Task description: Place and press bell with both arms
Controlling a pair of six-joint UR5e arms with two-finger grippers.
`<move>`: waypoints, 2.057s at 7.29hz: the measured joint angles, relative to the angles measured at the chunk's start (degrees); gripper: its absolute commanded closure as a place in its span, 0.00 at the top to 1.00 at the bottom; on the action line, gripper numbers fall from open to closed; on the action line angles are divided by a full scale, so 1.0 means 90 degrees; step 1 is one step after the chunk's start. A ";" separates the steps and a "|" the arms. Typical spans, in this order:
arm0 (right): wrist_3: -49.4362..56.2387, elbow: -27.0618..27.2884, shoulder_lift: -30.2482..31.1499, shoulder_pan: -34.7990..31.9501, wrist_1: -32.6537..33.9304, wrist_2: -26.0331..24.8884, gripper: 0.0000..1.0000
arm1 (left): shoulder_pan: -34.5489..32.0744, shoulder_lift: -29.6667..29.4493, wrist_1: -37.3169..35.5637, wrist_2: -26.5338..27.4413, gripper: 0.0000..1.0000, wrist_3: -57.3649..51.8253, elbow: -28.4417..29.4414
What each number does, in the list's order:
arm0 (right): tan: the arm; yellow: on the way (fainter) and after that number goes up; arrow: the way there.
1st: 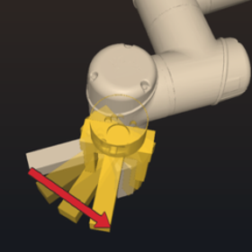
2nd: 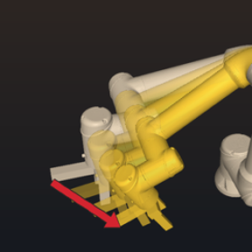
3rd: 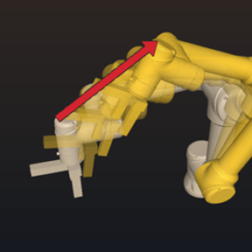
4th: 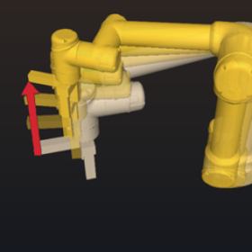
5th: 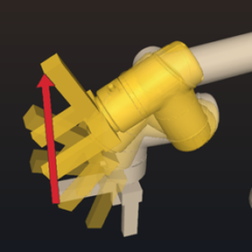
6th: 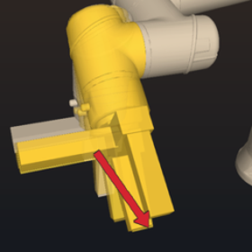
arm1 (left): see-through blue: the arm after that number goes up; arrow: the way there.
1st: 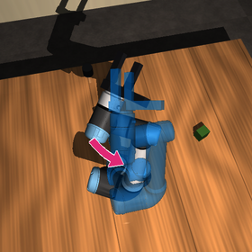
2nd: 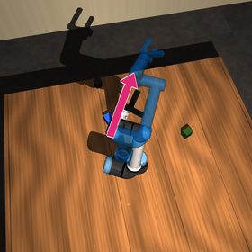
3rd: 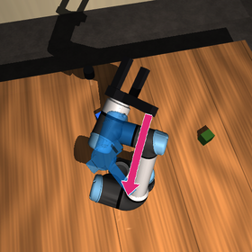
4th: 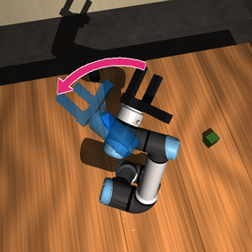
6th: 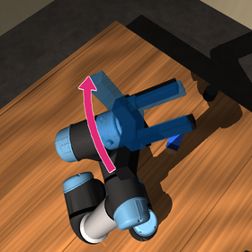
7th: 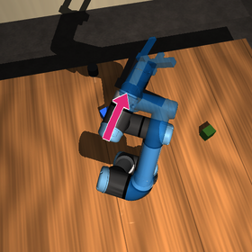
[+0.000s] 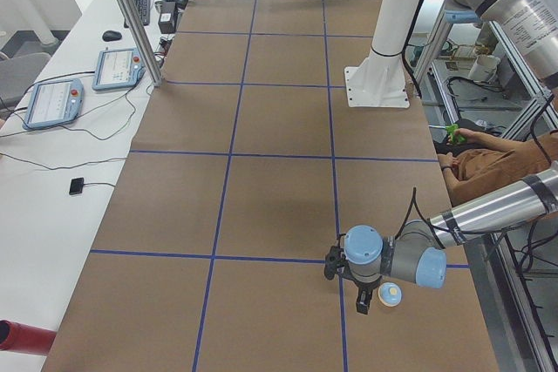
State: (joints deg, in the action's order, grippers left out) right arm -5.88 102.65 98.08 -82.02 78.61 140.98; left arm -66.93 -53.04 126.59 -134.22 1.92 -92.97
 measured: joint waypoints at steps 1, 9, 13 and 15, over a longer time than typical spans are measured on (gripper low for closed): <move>0.0000 0.0000 0.0000 0.0021 -0.0003 0.0000 1.00 | 0.0045 0.0006 0.0044 -0.0106 1.00 0.0446 0.0069; -0.0068 0.0040 0.0000 0.0042 -0.0151 0.0000 1.00 | 0.0893 -0.0221 0.0688 -0.0448 1.00 0.2440 0.0537; -0.0222 0.0065 0.0020 0.0085 -0.0344 0.0019 1.00 | 0.1272 -0.0250 0.1014 -0.0087 1.00 0.2461 0.0867; -0.0317 0.0058 0.0028 0.0126 -0.0438 0.0013 1.00 | 0.1444 -0.0249 0.1087 -0.0109 1.00 0.2470 0.0910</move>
State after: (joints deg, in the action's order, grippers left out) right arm -8.74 103.17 98.33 -80.89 74.67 141.10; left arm -53.93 -55.28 136.38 -135.20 24.15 -84.78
